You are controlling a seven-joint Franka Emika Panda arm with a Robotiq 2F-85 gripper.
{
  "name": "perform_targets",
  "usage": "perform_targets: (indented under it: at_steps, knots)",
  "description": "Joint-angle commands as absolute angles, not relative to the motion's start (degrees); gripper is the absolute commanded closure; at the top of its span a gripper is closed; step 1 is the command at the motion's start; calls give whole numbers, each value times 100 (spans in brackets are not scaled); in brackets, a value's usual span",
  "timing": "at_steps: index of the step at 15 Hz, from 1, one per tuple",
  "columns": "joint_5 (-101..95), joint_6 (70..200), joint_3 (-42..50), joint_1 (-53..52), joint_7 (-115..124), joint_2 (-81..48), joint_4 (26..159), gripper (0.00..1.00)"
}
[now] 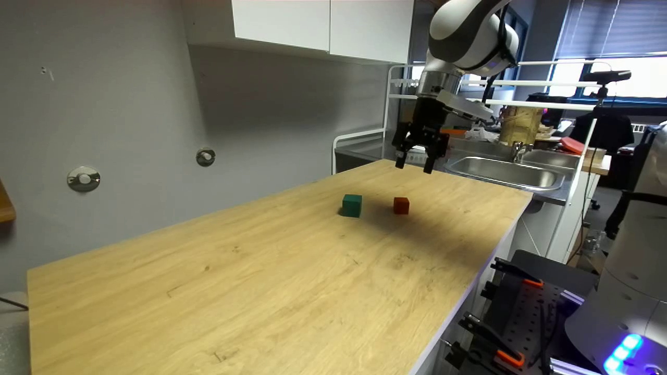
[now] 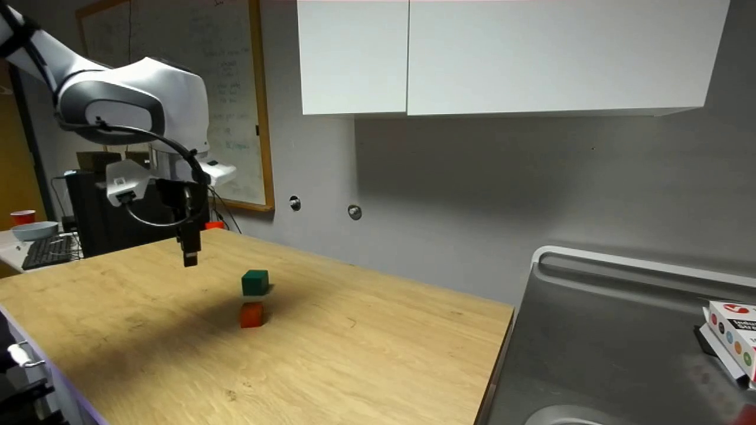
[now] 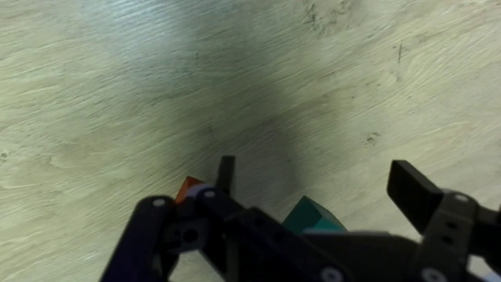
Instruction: Put the orange block on the green block
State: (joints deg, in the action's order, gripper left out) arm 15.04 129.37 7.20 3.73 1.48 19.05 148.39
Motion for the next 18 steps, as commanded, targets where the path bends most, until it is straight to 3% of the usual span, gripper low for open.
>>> perform_targets:
  at_steps: [1,15,16,18]
  knots:
    - [1671,12941,871,520,246,1075,14267,0]
    - [1845,12664,927,887,772,-1726,12340,0]
    - [1855,12620,922,917,801,-1837,12253,25]
    - [1847,12567,916,956,860,-2012,12118,32]
